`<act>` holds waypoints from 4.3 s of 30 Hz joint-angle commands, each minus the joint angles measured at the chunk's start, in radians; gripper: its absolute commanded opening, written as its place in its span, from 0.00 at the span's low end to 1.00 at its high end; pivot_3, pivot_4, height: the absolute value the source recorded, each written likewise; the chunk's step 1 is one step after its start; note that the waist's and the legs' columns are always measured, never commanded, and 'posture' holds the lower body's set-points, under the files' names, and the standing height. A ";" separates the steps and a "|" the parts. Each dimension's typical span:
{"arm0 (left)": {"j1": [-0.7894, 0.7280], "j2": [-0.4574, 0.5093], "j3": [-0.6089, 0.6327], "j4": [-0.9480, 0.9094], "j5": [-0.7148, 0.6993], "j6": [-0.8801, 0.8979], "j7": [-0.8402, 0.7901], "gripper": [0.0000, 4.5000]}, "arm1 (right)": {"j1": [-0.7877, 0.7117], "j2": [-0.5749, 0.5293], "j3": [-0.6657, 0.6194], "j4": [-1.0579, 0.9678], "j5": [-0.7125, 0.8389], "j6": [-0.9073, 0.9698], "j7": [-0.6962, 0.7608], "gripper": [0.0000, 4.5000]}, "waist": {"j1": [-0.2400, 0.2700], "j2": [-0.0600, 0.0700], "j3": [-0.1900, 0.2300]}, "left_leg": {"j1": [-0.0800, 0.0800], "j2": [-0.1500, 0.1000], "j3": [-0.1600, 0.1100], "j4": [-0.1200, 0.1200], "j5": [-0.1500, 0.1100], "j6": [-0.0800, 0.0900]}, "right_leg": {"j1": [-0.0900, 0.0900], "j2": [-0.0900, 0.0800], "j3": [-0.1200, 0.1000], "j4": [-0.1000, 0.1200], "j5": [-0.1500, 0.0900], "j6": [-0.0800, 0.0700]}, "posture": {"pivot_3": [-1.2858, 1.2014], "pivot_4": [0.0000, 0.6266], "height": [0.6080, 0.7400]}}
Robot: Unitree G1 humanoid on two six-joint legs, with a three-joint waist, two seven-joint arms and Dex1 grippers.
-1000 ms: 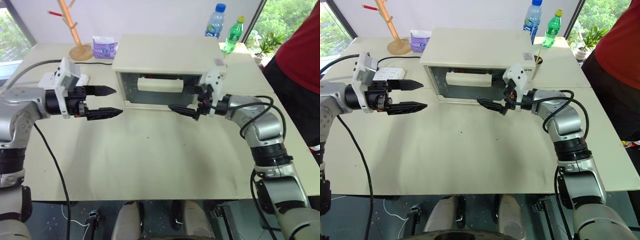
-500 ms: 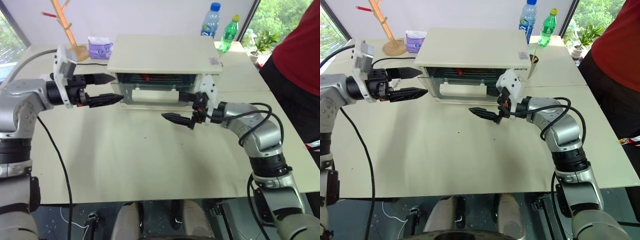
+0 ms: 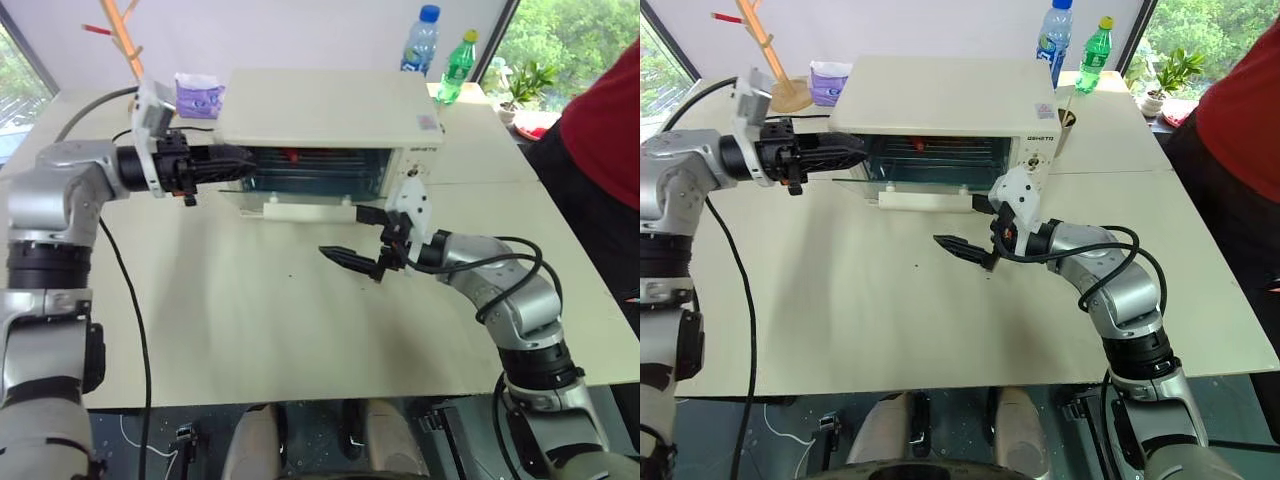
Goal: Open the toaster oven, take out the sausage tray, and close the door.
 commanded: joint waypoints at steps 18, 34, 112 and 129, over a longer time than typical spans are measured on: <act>-0.018 -0.069 -0.057 0.091 0.172 -0.174 -0.069 0.01 | 0.105 -0.129 -0.100 -0.127 0.040 0.071 -0.043 1.00 | 0.009 0.000 0.000 | -0.001 0.000 0.000 0.001 0.000 0.000 | 0.000 0.000 0.000 0.000 0.000 0.000 | 0.52 0.24 0.87; 0.207 -0.094 -0.099 -0.059 0.211 -0.201 -0.045 0.01 | 0.349 -0.505 -0.571 -0.245 0.358 0.216 0.137 1.00 | 0.024 -0.001 -0.001 | -0.002 0.001 -0.002 0.011 -0.002 0.003 | 0.004 0.000 0.000 0.000 0.000 0.000 | 0.52 0.24 0.87; 0.261 0.029 0.099 -0.390 -0.132 0.175 0.156 1.00 | -0.674 0.179 0.376 1.228 -0.985 -0.860 -0.585 0.60 | -0.008 0.000 0.000 | -0.003 0.001 -0.002 0.011 -0.001 0.002 | 0.001 0.000 0.000 0.002 0.000 0.000 | 0.52 0.24 0.87; 0.081 -0.003 -0.001 -0.048 -0.005 0.055 0.029 1.00 | -0.594 0.149 0.361 1.043 -1.007 -0.841 -0.553 0.11 | -0.006 0.001 0.001 | -0.003 0.001 -0.001 0.011 -0.001 0.002 | 0.000 0.000 0.000 0.004 0.000 0.000 | 0.52 0.24 0.87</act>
